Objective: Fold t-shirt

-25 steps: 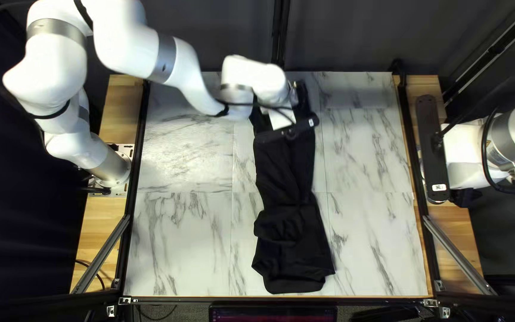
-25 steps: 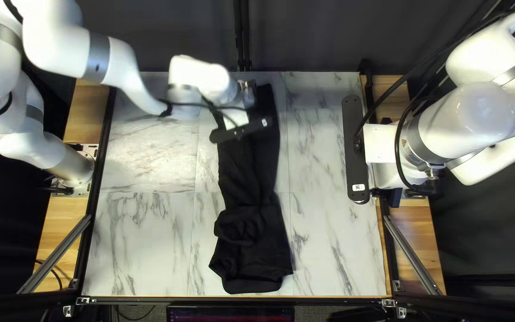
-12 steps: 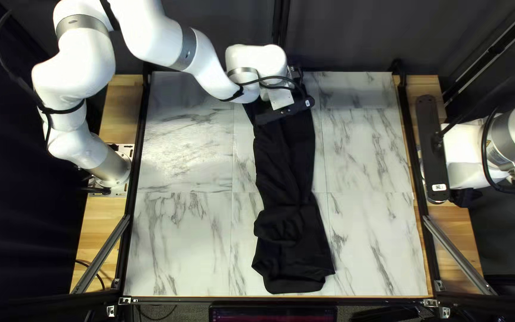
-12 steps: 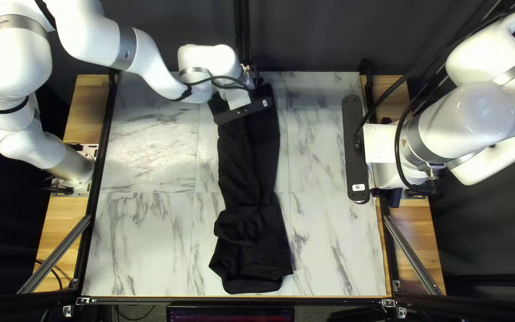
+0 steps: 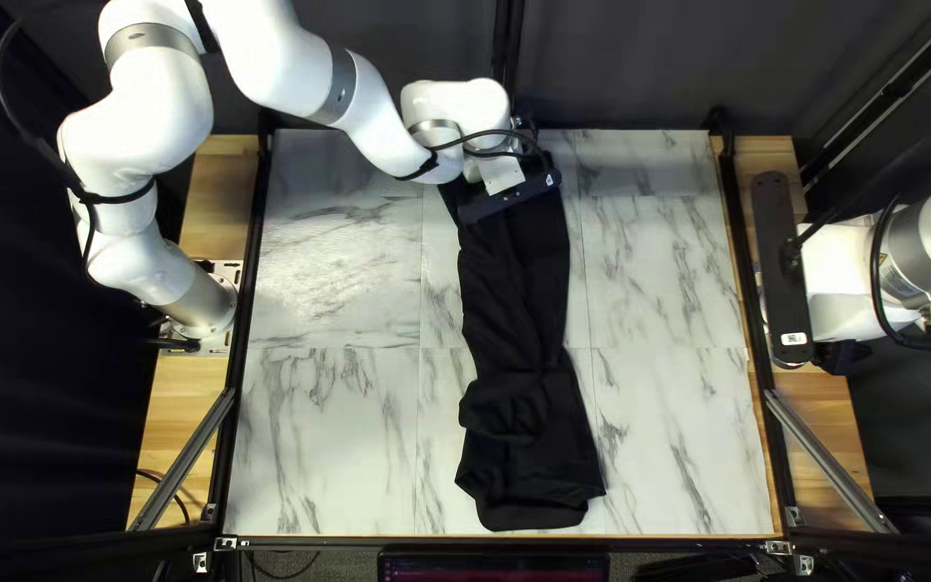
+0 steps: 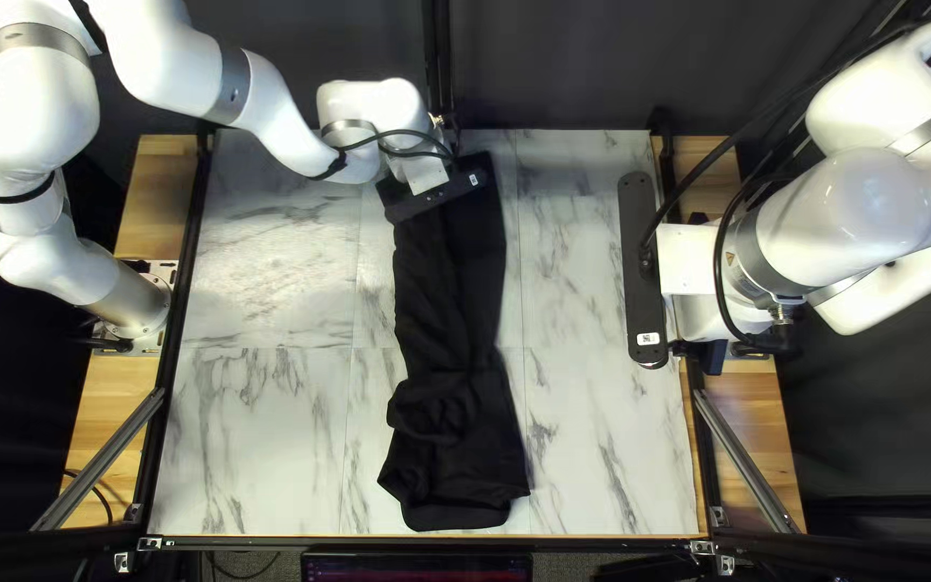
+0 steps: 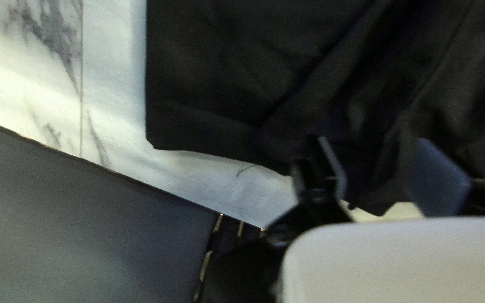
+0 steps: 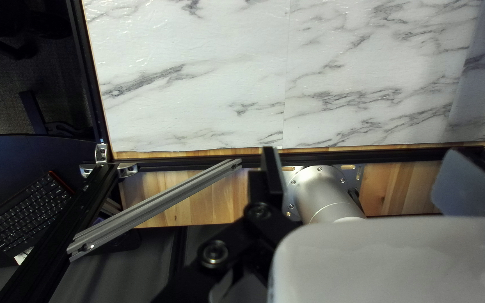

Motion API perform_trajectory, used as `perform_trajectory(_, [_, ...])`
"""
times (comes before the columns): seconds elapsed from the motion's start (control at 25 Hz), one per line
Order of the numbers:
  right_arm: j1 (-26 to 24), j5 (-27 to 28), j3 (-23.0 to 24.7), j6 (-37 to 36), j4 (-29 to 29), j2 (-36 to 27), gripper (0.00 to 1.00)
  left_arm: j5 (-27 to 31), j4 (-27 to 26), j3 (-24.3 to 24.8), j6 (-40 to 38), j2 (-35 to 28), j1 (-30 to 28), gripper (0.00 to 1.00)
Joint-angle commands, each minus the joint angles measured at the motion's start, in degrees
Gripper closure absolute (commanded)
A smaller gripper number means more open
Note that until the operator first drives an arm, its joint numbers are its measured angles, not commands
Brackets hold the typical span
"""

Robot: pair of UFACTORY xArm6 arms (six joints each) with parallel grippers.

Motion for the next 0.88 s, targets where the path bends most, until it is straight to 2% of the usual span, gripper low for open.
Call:
perform_trajectory(0.04, [0.0,0.0,0.0,0.0,0.0,0.0,0.00,0.7,0.9,0.6,-1.1,-1.0,-0.3,1.00])
perform_trajectory(0.2, [0.0,0.0,0.0,0.0,0.0,0.0,0.00,0.9,1.5,0.5,-1.6,-0.9,-0.3,1.00])
perform_trajectory(0.24, [0.0,0.0,0.0,0.0,0.0,0.0,0.00,0.9,1.5,0.5,-1.7,-0.9,-0.3,0.86])
perform_trajectory(0.28, [0.0,0.0,0.0,0.0,0.0,0.0,0.00,0.9,1.6,0.6,-1.7,-0.9,-0.3,0.42])
perform_trajectory(0.32, [0.0,0.0,0.0,0.0,0.0,0.0,0.00,0.8,1.6,0.8,-1.7,-1.1,-0.3,0.08])
perform_trajectory(0.36, [0.0,0.0,0.0,0.0,0.0,0.0,0.00,0.9,1.5,0.8,-1.7,-1.1,-0.3,0.00])
perform_trajectory(0.88, [0.0,0.0,0.0,0.0,0.0,0.0,0.00,3.2,1.4,-1.4,-1.9,0.0,-0.8,0.00])
